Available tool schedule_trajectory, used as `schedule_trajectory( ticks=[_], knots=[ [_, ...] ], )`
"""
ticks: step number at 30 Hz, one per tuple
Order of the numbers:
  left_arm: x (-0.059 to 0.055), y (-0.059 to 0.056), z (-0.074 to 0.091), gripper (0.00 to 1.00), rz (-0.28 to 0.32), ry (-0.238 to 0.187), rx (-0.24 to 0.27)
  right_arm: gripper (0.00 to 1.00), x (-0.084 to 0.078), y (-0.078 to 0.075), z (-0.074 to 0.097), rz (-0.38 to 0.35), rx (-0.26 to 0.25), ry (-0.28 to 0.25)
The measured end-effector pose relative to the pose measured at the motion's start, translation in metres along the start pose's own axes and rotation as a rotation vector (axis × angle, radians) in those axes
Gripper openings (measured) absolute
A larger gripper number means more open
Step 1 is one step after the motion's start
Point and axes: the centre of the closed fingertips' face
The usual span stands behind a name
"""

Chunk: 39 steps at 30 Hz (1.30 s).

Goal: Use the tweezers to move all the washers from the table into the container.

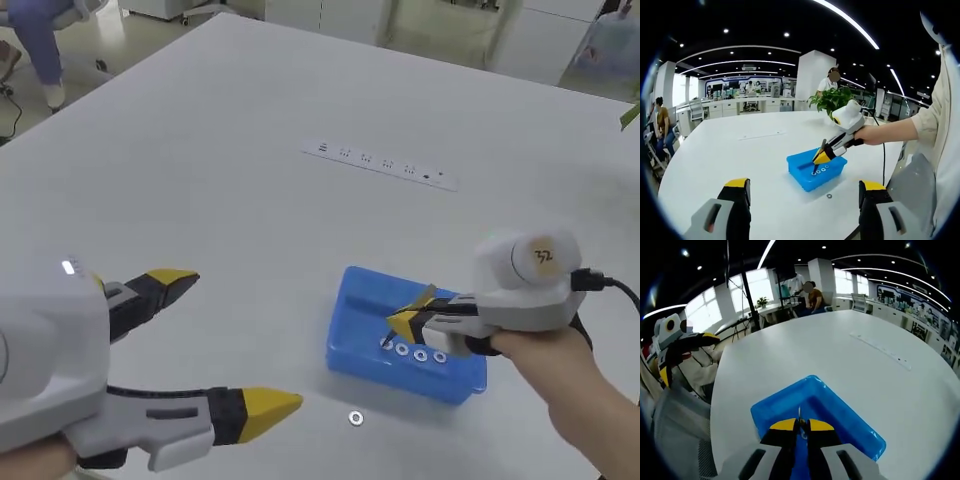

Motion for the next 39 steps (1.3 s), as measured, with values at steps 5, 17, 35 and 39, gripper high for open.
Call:
schedule_trajectory(
  ticks=[5, 17, 35, 39],
  knots=[
    [-0.001, 0.0, -0.002, 0.91, 0.0, 0.007, -0.006, 0.03, 0.006, 0.007, 0.01, -0.01, -0.01, -0.042],
    [-0.001, -0.004, -0.007, 0.91, -0.004, 0.013, -0.024, 0.03, 0.016, 0.03, 0.057, 0.012, -0.029, -0.203],
    [-0.005, -0.003, -0.004, 0.91, 0.005, 0.018, -0.02, 0.03, -0.027, 0.086, 0.023, -0.007, 0.115, -0.084],
    [-0.006, -0.003, -0.003, 0.91, 0.003, 0.023, -0.016, 0.03, -0.033, 0.088, 0.016, -0.014, 0.128, -0.057]
  ],
)
Point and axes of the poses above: the centre of the closed fingertips' face, and the gripper's own axes: z roughly backward along the fingers, y roughly to its left, x roughly out of its top
